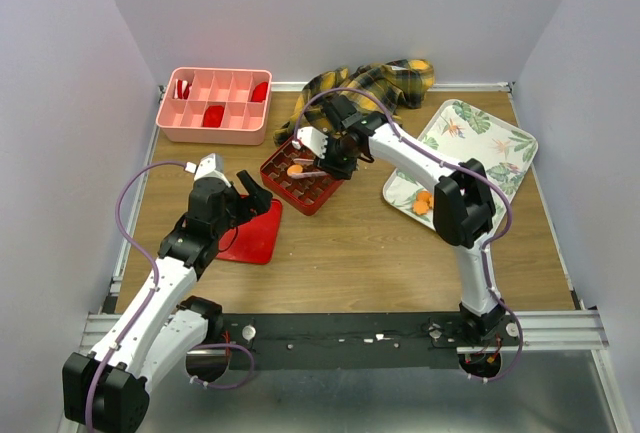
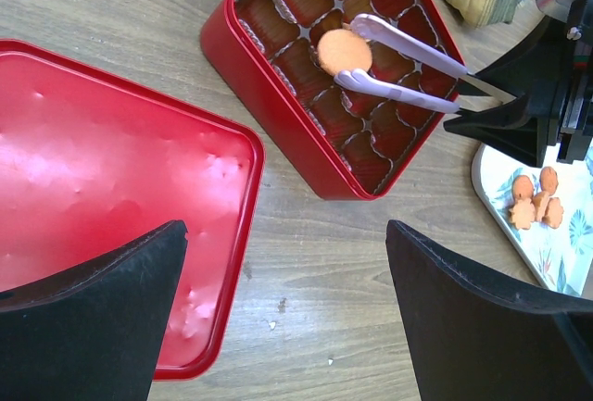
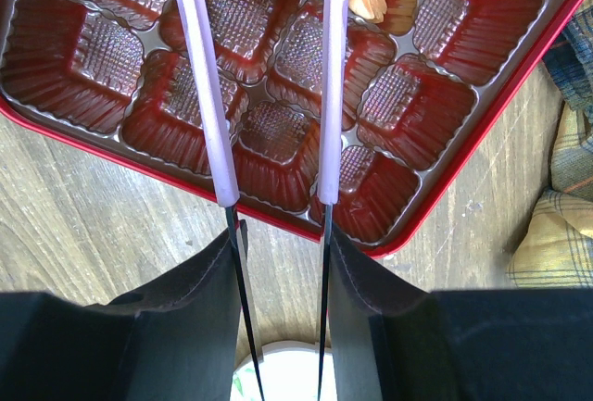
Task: Pack the cookies
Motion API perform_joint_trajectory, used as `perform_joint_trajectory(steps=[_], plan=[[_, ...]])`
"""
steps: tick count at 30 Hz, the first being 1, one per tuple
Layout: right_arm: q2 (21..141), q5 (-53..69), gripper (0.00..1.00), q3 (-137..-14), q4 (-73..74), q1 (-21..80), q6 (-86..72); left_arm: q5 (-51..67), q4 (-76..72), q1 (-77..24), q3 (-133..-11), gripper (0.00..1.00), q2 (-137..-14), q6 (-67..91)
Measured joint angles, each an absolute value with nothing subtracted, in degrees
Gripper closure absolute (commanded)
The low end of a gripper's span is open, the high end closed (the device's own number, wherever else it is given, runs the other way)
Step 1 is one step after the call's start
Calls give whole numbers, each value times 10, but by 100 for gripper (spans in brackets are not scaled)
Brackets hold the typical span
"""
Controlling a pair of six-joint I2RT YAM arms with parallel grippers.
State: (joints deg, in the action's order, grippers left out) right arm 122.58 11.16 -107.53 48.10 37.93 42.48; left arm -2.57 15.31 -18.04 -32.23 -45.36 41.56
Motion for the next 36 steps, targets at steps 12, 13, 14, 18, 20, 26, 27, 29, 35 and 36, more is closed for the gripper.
perform_joint_trajectory(steps=[12,13,14,18,20,26,27,29,35,36], plan=[[1226,111,54,-1087,481,379,419,-26,156,-180,-322,1,-452,416],[1226,111,55,-1090,481,379,418,-26,156,-180,-322,1,-451,416],[1226,112,56,-1094,481,379,416,-26,156,-180,-322,1,-451,416],[1226,111,59,-1103,481,379,411,-26,156,-180,-322,1,-450,416],[1226,111,60,-1105,481,379,409,-26,156,-180,-322,1,-450,416],[1226,111,63,-1106,481,379,406,-26,158,-180,-322,1,-444,416],[1226,111,64,-1106,481,379,405,-26,160,-180,-322,1,-443,416],[1226,112,65,-1106,481,379,405,-26,160,-180,-322,1,-440,416],[1226,112,65,-1106,481,379,405,-26,160,-180,-322,1,-439,416],[1226,112,65,-1106,481,379,404,-26,160,-180,-322,1,-439,416]])
